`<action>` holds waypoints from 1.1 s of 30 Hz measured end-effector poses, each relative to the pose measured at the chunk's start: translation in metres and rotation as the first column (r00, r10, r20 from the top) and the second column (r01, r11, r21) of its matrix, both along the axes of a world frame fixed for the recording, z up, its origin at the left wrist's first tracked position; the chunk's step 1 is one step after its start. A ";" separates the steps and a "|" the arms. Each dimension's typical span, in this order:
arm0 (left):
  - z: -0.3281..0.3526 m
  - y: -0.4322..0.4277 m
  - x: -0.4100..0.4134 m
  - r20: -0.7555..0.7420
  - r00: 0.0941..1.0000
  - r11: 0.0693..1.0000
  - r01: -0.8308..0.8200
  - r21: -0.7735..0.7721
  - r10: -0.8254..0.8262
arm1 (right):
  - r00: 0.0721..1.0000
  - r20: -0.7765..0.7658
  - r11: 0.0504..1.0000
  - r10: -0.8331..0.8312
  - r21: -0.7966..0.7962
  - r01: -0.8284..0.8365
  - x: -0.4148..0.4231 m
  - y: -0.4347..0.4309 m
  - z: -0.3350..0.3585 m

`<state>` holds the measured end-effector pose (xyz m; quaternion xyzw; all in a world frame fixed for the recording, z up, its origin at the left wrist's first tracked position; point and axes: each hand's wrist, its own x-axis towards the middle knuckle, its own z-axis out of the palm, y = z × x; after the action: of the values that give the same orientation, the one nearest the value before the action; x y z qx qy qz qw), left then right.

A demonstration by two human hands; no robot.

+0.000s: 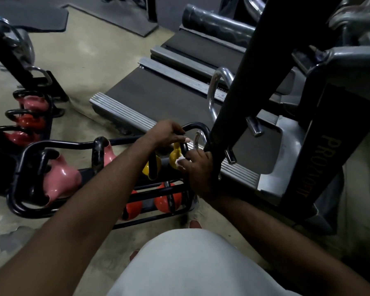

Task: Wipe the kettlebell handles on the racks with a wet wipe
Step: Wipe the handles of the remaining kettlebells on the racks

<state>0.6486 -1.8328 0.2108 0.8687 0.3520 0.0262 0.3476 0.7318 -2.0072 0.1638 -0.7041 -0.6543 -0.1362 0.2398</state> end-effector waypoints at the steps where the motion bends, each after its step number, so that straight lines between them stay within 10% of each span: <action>1: -0.001 0.001 -0.001 0.004 1.000 1.000 -0.005 -0.005 0.005 | 1.000 0.006 1.000 -0.003 -0.015 0.003 -0.002 -0.001 -0.003; 5: -0.003 0.003 -0.002 0.011 1.000 0.999 -0.020 -0.031 0.021 | 0.989 0.072 0.984 0.128 -0.134 -0.117 -0.003 -0.015 -0.019; 12: -0.003 0.006 -0.010 0.066 0.997 0.998 -0.029 -0.054 0.033 | 0.907 -0.420 1.000 -0.024 0.004 0.028 0.000 -0.015 -0.034; 21: -0.009 0.007 -0.007 0.062 0.997 0.996 -0.044 -0.074 0.049 | 0.352 -0.907 0.971 -0.230 -0.193 0.138 0.001 0.009 0.003; 28: -0.009 0.008 -0.006 0.073 0.996 0.995 -0.046 -0.085 0.052 | 0.438 -0.854 0.958 -0.282 -0.277 0.075 0.008 0.010 0.006; 33: -0.009 0.009 -0.005 0.070 0.996 0.994 -0.048 -0.093 0.055 | 0.864 -0.497 0.997 -0.079 -0.024 0.078 0.001 0.005 0.002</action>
<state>0.6439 -1.8235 0.2016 0.8410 0.3624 0.0503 0.3986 0.7332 -2.0026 0.1656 -0.7419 -0.5414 0.0411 0.3934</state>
